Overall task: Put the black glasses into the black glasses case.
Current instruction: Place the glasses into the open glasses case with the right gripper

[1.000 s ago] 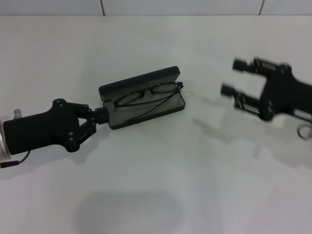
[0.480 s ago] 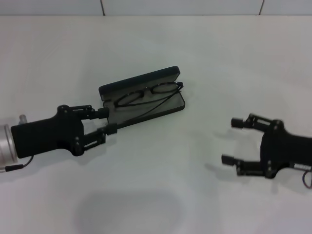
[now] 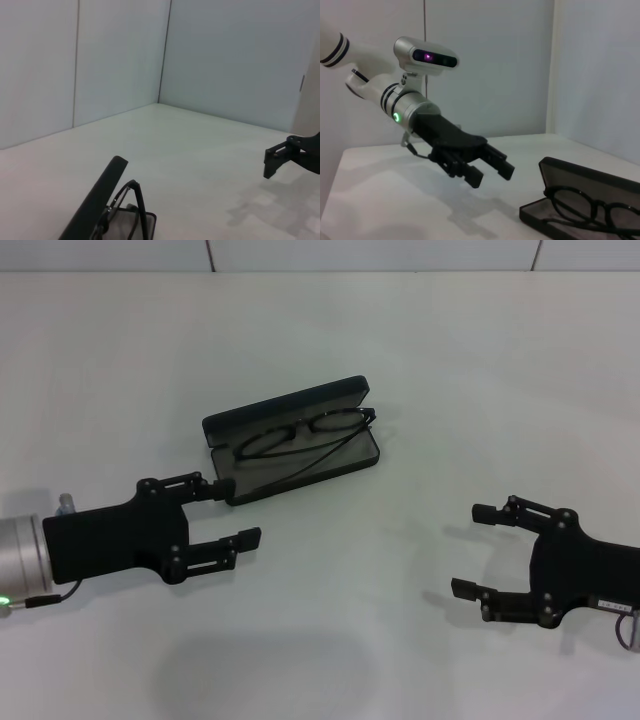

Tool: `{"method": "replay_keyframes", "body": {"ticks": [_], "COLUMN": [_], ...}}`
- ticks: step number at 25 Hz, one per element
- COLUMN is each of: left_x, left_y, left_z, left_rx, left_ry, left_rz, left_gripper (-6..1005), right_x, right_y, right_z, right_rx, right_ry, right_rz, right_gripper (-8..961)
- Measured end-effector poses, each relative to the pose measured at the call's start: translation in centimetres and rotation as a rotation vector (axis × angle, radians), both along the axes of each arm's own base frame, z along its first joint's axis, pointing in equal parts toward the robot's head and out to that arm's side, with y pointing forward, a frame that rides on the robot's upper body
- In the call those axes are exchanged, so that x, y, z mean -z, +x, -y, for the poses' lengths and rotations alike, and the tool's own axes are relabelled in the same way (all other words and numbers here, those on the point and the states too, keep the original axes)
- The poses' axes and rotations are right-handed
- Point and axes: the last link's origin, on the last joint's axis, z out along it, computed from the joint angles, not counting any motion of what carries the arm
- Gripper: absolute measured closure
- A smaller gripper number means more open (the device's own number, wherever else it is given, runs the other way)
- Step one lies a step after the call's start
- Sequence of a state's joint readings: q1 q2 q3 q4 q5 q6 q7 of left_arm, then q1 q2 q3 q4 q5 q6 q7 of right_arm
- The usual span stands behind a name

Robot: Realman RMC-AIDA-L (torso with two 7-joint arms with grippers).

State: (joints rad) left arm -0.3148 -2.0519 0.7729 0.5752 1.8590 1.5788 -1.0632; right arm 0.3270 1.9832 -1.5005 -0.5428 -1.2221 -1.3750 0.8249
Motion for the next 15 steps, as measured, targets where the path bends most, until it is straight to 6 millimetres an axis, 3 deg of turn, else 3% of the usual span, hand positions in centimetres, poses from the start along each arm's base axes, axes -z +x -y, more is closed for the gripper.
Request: {"method": "replay_keyframes", "body": {"ticks": [2, 15], "left_x": [0.1, 1.8], "left_y": [0.0, 1.3], "left_z": [0.1, -0.1], "left_rx": [0.0, 0.015], "left_ry": [-0.006, -0.061], "left_rz": [-0.001, 0.011], "left_gripper": [285, 297], "right_x": [0.0, -0.4], "right_y": [0.0, -0.1], "right_z": [-0.1, -0.5], "right_rx": [0.004, 0.005], "right_ry": [0.004, 0.025], "right_rz": [-0.005, -0.009], "right_gripper": [108, 110]}}
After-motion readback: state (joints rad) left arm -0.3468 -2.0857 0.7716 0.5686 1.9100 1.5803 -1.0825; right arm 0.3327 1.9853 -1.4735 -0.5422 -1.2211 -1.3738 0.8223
